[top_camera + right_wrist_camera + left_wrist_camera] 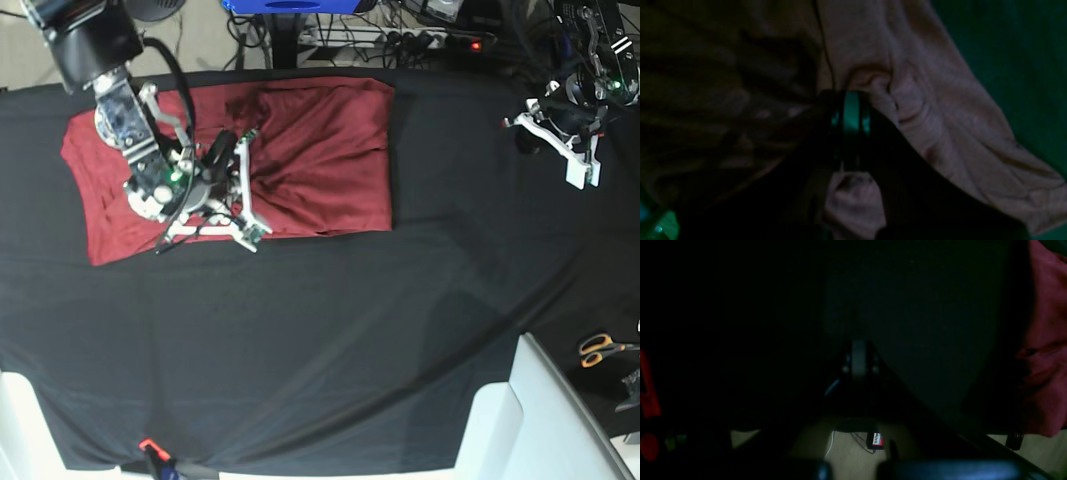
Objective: Fold the T-shirt properly
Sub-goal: 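Flatten the shirt's folded edge with the right gripper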
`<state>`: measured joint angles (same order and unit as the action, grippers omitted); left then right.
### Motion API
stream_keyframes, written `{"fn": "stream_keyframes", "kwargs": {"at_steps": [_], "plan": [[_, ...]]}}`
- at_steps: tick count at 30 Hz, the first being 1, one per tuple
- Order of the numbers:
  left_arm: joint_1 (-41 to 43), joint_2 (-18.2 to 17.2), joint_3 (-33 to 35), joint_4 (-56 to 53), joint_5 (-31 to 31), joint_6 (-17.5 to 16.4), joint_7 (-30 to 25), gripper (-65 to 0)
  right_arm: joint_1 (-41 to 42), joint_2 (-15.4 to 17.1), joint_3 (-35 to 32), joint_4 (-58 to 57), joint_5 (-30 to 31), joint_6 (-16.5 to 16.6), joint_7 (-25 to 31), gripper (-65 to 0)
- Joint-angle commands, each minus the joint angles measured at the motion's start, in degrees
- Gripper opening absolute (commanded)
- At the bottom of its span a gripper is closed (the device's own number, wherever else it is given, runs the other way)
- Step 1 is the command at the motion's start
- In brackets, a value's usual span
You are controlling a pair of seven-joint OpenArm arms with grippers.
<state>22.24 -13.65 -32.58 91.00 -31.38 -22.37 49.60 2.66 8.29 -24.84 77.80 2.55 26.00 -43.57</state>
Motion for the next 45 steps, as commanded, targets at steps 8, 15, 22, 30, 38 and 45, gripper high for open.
{"fn": "stream_keyframes", "kwargs": {"at_steps": [8,15,22,30,38,45], "plan": [[0.13,-0.9,-0.61,-2.43,-0.49,0.0,-0.86,-65.0,4.86,0.72,0.09,-5.14,-0.39,-0.11,3.79,-64.4],[0.05,-1.08,-0.43,-2.78,-0.49,0.0,-0.86,-65.0,6.09,1.51,-0.08,-4.53,-0.39,-0.11,4.06,-64.4],[-0.04,-1.08,-0.35,-2.78,-0.49,0.0,-0.86,-65.0,8.38,1.6,0.01,-3.56,-0.48,-0.28,4.06,-64.4],[0.05,-1.25,-0.52,-2.78,-0.4,0.0,-0.86,-65.0,8.9,4.41,0.09,-0.31,-0.48,-0.46,7.4,-64.4],[-0.48,-1.16,-0.35,-2.78,-0.4,0.0,-0.86,-65.0,-0.94,4.14,0.09,14.9,-0.39,-0.46,-0.69,-64.4],[-0.48,-1.08,-0.35,-2.78,-0.4,0.0,-0.86,-65.0,-1.29,1.07,4.14,7.43,-0.3,-0.28,0.36,-64.4]]}}
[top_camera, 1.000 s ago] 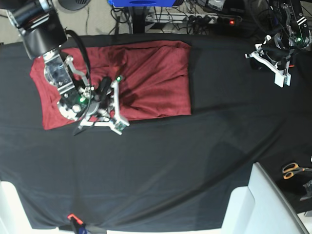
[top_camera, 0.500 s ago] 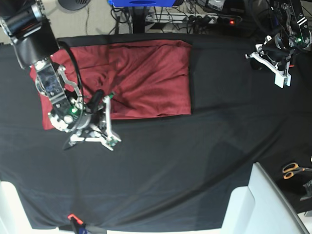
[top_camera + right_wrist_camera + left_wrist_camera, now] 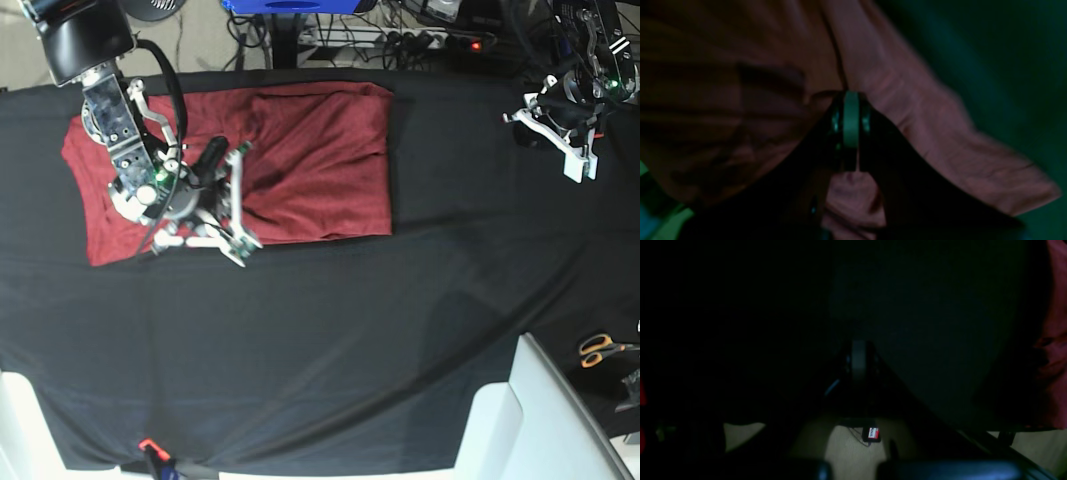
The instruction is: Fold the T-shirt properly
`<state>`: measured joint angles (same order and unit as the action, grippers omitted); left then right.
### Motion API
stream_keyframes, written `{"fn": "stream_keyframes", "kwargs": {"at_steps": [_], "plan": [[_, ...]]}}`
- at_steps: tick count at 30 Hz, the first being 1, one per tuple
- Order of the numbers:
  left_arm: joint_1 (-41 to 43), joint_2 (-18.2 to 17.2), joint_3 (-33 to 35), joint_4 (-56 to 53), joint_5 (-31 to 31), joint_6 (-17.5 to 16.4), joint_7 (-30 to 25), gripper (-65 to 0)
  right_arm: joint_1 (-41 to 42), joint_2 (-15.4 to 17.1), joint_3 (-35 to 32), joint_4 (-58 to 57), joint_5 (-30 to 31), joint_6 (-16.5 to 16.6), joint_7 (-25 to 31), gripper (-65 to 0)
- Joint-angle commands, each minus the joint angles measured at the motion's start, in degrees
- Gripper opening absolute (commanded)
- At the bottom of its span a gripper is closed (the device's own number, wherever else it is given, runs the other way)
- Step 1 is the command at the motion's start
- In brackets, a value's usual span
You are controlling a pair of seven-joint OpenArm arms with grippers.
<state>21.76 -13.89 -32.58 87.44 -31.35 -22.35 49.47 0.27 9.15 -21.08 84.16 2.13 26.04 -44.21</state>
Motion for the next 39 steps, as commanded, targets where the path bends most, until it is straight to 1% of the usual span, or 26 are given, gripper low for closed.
{"fn": "stream_keyframes", "kwargs": {"at_steps": [1,3,6,9,10,11,13,16,18,22,27,29,32,33,35,37,39], "plan": [[0.09,-0.84,-0.35,0.78,-0.43,-0.02,-0.73,-65.0,1.44,0.22,1.08,0.1,0.11,-0.33,2.32,-64.4],[0.53,-1.1,-0.35,0.78,-0.43,-0.02,-0.73,-65.0,2.14,0.3,2.4,-2.09,0.02,-0.33,4.16,-64.4],[1.85,-1.36,-0.52,-0.01,0.1,-0.11,-0.73,-65.0,3.99,0.57,5.04,-5.79,0.02,-0.15,4.6,-64.4],[2.64,-1.36,-0.61,-1.59,5.2,-0.2,-0.9,-65.0,5.49,2.33,5.65,-7.54,0.02,-0.15,4.69,-64.4],[2.72,-1.27,-0.61,-2.03,7.31,-0.82,-1.08,-65.0,5.57,2.5,5.83,-7.46,0.02,-0.15,4.69,-64.4],[2.81,-1.1,-0.61,-2.47,9.24,-2.13,-1.96,-65.0,5.49,2.5,6.09,-7.19,0.02,-0.15,4.69,-64.4],[4.31,-0.84,-0.61,-3.35,12.23,-6.27,-6.26,-65.0,4.61,2.5,6.09,-4.38,0.02,-0.15,4.07,-64.4],[6.33,-0.84,-0.7,-4.32,12.67,-11.89,-11.19,-65.0,-0.76,2.5,6.27,5.03,0.02,-0.15,2.05,-64.4],[6.94,-0.84,-0.78,-5.46,12.67,-13.83,-12.95,-65.0,-5.15,2.33,6.27,11.8,0.02,-0.15,0.21,-64.4],[6.86,-1.19,-0.78,-7.66,12.67,-14.27,-14.62,-65.0,-11.66,1.97,6.0,17.86,0.11,-0.15,-2.7,-63.8],[6.33,-1.19,-0.78,-8.45,12.67,-14.27,-14.62,-65.0,-18.51,1.89,5.92,20.5,0.29,-0.15,-2.7,-62.3],[5.54,-1.19,-0.78,-8.54,12.76,-14.27,-14.62,-65.0,-20.89,1.89,5.83,21.91,0.29,-0.15,-2.7,-55.2],[4.83,-1.19,-0.78,-8.71,13.11,-14.27,-14.53,-65.0,-23.61,0.74,6.09,23.31,0.29,-0.15,-2.7,-37.8],[4.75,-1.19,-0.78,-8.71,13.11,-14.27,-14.53,-65.0,-24.05,0.66,6.0,23.4,0.29,-0.15,-2.43,-33.2],[4.75,-1.19,-0.78,-8.71,13.11,-14.27,-14.53,-65.0,-24.23,0.3,5.83,23.31,0.29,-0.15,-2.52,-28.7],[4.75,-1.27,-0.78,-8.71,13.11,-14.27,-14.53,-65.0,-24.32,0.22,5.83,23.22,0.29,-0.15,-2.52,-28.1],[4.75,-1.27,-0.78,-8.71,13.11,-14.27,-14.53,-65.0,-24.32,-1.02,6.09,22.78,0.29,-0.15,-2.43,-28.1]]}}
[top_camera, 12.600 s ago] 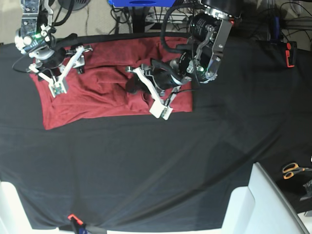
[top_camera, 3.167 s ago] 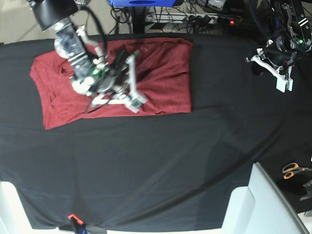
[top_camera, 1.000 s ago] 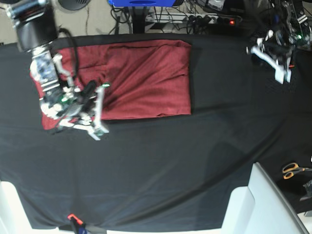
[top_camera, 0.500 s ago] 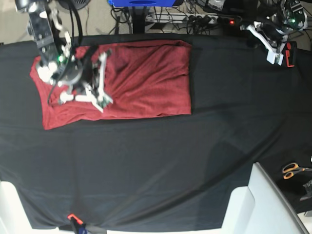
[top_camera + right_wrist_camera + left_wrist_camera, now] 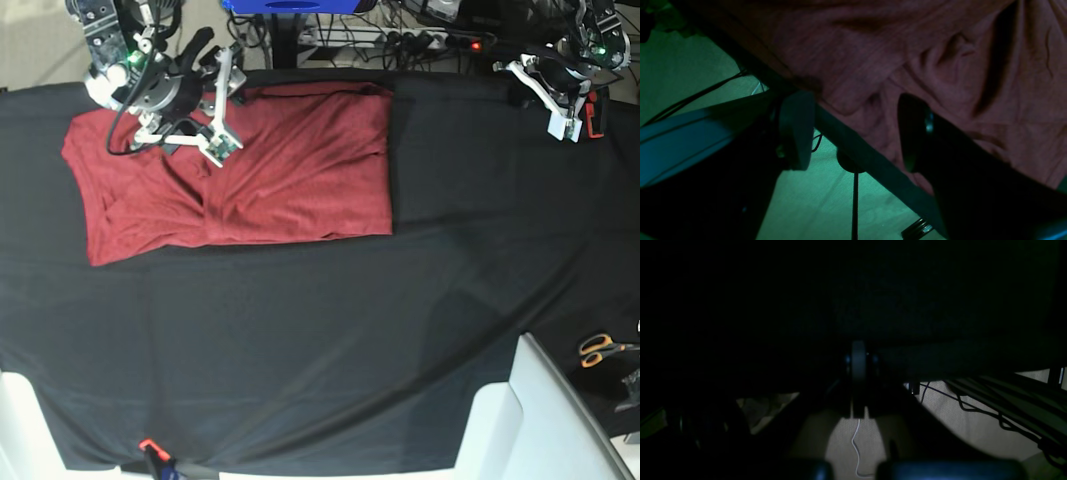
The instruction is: Fold the T-shirt properly
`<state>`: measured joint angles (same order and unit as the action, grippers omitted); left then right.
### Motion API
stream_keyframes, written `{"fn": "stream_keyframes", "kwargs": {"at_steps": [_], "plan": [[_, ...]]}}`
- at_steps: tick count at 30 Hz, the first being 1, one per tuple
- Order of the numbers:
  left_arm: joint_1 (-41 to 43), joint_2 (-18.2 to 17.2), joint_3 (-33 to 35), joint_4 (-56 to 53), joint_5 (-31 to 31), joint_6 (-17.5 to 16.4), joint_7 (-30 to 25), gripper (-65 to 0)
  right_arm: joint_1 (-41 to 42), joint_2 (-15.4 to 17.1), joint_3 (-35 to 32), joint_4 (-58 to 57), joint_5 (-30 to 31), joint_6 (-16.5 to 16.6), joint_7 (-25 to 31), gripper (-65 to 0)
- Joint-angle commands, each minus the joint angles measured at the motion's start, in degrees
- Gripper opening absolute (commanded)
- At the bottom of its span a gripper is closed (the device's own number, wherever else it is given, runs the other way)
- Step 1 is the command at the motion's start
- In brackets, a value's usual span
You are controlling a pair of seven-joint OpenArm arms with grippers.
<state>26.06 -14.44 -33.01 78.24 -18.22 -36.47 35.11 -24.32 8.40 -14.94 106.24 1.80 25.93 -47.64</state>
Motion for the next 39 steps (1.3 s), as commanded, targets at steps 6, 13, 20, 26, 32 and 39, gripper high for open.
{"fn": "stream_keyframes", "kwargs": {"at_steps": [6,13,20,26,32,39], "plan": [[0.7,-0.73,-0.35,0.49,0.06,-0.15,-0.17,-65.0,1.68,-1.77,0.04,-4.74,0.61,-0.04,1.26,-28.1],[0.97,-0.73,-0.35,0.49,0.06,-0.15,-0.17,-65.0,1.85,-1.77,0.13,-5.53,0.61,-0.04,3.46,-28.2],[0.97,-0.73,-0.35,0.49,0.06,-0.15,-0.17,-65.0,2.12,-1.77,0.13,-7.29,0.61,-0.04,3.46,-46.4],[0.97,-0.73,-0.35,0.49,0.06,-0.15,-0.17,-65.0,2.65,-1.68,0.21,-9.84,0.61,-0.04,3.64,-60.8],[0.97,-0.73,-0.26,0.49,0.06,-0.15,-0.17,-65.0,1.77,-1.41,4.96,-6.76,0.61,-0.04,3.29,-60.9],[0.62,-0.64,-0.17,0.49,0.06,-0.15,-0.17,-65.0,1.5,-1.24,8.83,-6.06,0.61,-0.04,3.2,-60.9]]}}
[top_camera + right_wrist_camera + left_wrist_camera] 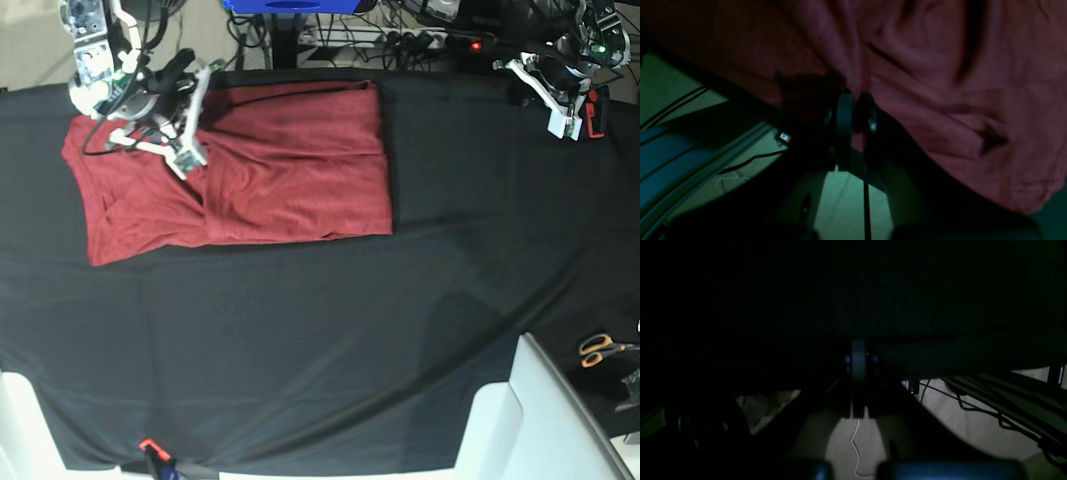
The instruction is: Fold the T-shirt properly
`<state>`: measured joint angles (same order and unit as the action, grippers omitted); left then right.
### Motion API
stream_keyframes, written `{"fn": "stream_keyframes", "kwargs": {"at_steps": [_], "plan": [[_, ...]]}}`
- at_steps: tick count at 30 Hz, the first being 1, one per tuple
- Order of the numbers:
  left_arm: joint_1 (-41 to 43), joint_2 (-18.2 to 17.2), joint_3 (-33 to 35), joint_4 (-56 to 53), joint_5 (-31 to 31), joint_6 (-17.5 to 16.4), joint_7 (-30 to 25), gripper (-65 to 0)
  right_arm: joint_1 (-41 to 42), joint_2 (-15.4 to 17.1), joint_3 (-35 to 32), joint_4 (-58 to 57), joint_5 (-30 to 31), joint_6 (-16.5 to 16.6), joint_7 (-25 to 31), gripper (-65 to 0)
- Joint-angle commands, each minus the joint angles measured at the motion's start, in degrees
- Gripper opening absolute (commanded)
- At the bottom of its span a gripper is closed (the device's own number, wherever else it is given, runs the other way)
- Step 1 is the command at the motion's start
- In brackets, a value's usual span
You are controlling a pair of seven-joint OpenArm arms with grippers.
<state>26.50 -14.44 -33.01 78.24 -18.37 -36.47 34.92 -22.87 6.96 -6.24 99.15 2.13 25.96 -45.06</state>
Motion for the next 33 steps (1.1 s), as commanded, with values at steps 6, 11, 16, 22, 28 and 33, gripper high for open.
{"fn": "stream_keyframes", "kwargs": {"at_steps": [6,11,16,22,28,33], "plan": [[0.09,-0.64,0.0,0.49,0.22,-0.15,0.03,-65.0,-1.17,-0.24,-0.31,1.02,0.29,-0.07,-0.7,-60.9],[0.09,-0.64,-0.17,0.49,0.22,-0.15,0.03,-65.0,-1.17,-0.32,-0.31,0.93,0.29,-0.07,-1.14,-60.2],[0.09,-0.64,-0.17,0.49,0.22,-0.15,0.03,-65.0,-0.99,-0.32,0.04,1.29,0.29,-0.07,-5.18,-60.0],[0.09,-0.55,-0.08,0.49,0.22,-0.15,0.03,-65.0,-1.26,-0.32,0.31,4.8,0.29,-0.24,-7.29,-56.7],[0.18,-0.46,0.0,0.49,0.22,-0.15,0.03,-65.0,-1.26,-0.32,0.04,10.87,0.29,-0.15,-10.81,-25.4],[0.27,-0.46,-0.17,0.49,0.22,-0.15,0.03,-65.0,-0.82,-0.41,0.31,13.15,0.29,-0.24,-10.81,-20.9]]}}
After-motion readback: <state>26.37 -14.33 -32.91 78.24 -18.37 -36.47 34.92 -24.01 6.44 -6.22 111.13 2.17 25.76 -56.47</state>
